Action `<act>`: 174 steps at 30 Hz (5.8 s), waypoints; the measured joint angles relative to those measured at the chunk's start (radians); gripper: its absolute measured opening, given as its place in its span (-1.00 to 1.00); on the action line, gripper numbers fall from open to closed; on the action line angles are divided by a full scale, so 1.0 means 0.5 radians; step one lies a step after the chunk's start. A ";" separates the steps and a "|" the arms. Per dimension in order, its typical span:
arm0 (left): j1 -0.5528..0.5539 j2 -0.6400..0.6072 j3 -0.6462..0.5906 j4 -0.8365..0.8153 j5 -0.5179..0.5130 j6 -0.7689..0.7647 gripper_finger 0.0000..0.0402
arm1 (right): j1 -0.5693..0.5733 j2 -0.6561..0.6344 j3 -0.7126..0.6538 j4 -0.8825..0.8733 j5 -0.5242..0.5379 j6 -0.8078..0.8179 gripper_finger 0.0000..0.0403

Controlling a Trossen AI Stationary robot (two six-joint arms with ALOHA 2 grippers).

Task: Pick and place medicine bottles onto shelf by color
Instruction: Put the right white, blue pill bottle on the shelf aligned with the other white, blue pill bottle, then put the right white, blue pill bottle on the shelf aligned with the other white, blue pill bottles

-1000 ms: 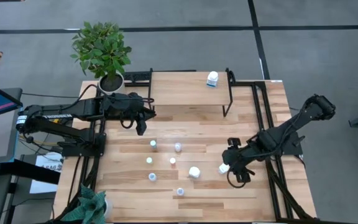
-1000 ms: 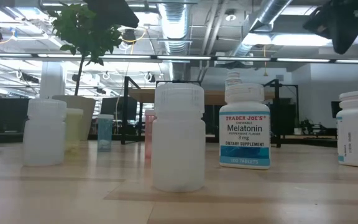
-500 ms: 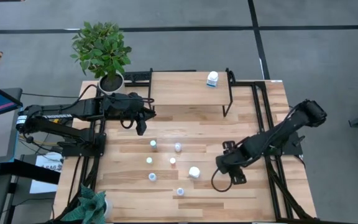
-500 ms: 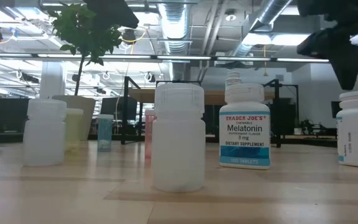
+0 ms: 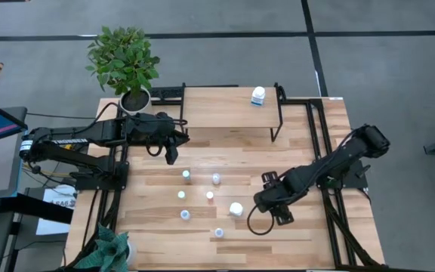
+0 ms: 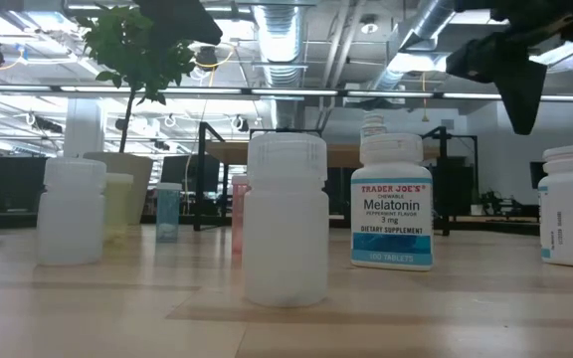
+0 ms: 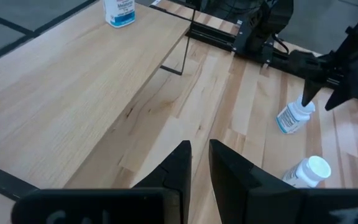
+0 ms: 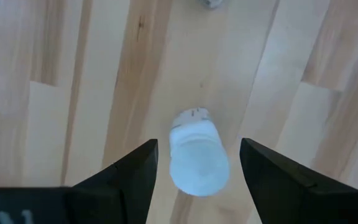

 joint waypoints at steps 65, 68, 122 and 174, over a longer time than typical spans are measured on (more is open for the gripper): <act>0.001 0.000 0.000 -0.073 -0.001 0.002 -0.79 | -0.910 -0.092 0.730 -0.831 0.301 -0.195 -0.13; 0.000 0.000 0.000 -0.072 -0.001 0.002 -0.79 | -1.125 -0.046 0.853 -0.901 0.311 -0.353 -0.14; 0.000 0.000 0.000 -0.072 -0.002 0.113 -0.79 | -2.056 0.489 1.410 -0.916 0.342 -1.214 0.13; 0.001 0.000 0.000 -0.102 -0.001 0.106 -0.79 | -1.845 0.486 1.425 -0.861 0.861 -1.209 0.50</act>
